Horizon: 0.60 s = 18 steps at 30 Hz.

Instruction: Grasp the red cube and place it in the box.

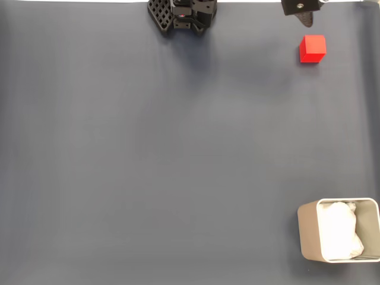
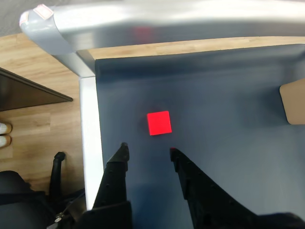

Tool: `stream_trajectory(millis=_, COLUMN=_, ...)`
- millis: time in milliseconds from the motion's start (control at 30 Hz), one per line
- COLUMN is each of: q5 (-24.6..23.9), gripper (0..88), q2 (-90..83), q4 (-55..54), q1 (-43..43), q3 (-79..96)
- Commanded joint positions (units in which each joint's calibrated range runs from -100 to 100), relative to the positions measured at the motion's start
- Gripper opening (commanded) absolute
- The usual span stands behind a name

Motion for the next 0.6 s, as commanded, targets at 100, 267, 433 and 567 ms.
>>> stream_trajectory(millis=100, q5=0.2, gripper=20.9, q2=-1.67, q4=-0.86, q1=0.16, q3=0.16)
stream_trajectory(millis=267, q5=1.22, gripper=22.8, q2=-2.11, q4=-1.52, q1=0.73, q3=0.8)
stream_trajectory(millis=433, q5=2.2, gripper=27.5, q2=-2.11, q4=-2.66, q1=1.93, q3=1.44)
stream_trajectory(millis=567, q5=2.83, gripper=30.1, q2=-1.24, q4=-4.71, q1=2.86, q3=2.08)
